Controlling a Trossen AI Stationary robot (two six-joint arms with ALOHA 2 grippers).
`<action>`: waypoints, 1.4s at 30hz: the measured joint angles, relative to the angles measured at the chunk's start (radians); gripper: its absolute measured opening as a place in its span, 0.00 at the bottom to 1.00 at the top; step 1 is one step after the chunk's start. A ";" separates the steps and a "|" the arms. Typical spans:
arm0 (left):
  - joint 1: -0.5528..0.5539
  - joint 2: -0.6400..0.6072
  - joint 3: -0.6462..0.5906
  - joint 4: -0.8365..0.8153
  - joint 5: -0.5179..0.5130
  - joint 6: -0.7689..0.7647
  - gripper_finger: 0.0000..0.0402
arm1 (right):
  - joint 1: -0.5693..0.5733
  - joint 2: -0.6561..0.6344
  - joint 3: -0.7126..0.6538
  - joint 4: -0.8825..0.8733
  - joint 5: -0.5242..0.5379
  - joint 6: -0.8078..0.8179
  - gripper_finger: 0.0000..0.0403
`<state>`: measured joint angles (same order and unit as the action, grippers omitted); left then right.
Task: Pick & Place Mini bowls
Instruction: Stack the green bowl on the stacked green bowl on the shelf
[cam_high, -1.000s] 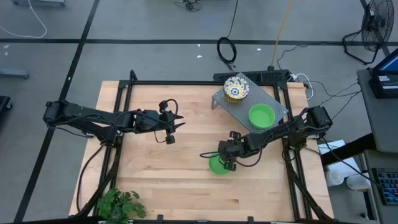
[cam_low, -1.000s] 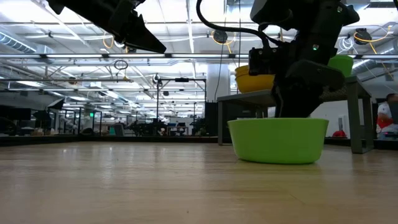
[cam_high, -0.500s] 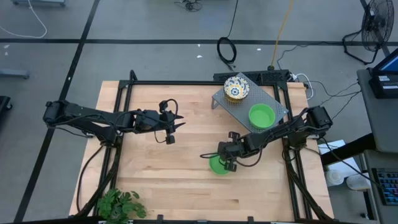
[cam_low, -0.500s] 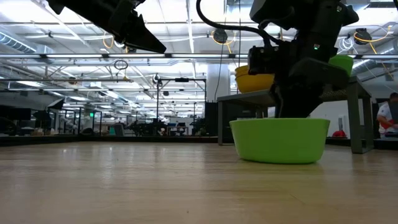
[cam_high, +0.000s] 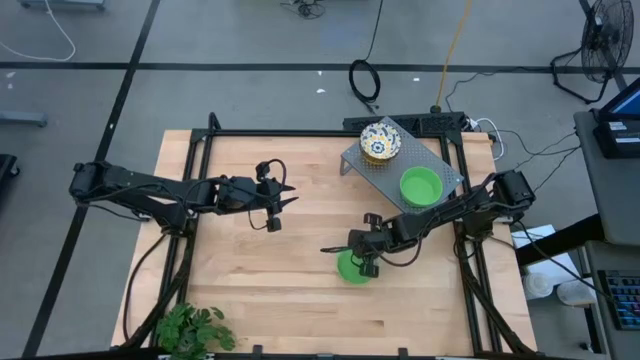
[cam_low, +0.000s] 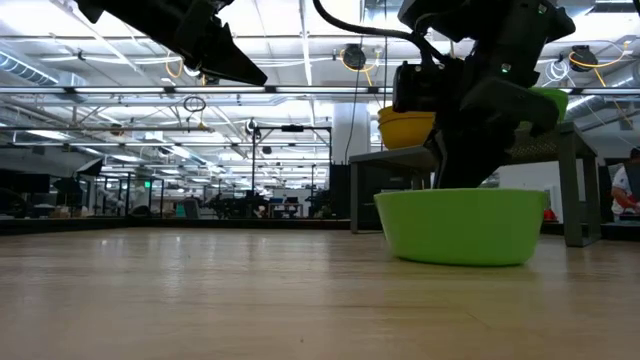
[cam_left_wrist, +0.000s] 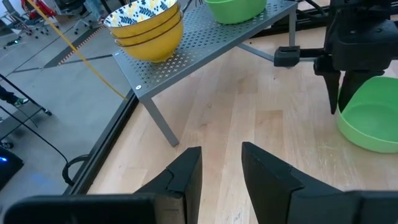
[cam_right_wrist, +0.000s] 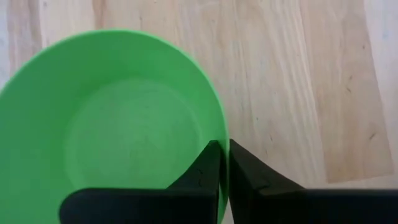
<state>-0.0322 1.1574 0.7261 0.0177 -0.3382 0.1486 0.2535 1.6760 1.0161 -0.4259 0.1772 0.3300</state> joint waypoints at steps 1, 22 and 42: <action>0.000 0.000 0.000 0.000 0.000 0.000 0.29 | 0.000 0.000 0.000 0.000 0.000 -0.003 0.01; 0.000 0.000 0.000 0.000 0.000 0.000 0.29 | 0.000 0.000 0.000 0.007 0.002 -0.037 0.01; 0.000 0.000 0.000 0.000 0.000 0.000 0.29 | 0.001 0.001 0.000 0.034 0.004 -0.082 0.00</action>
<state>-0.0321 1.1576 0.7263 0.0179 -0.3378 0.1486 0.2543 1.6772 1.0161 -0.3917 0.1810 0.2479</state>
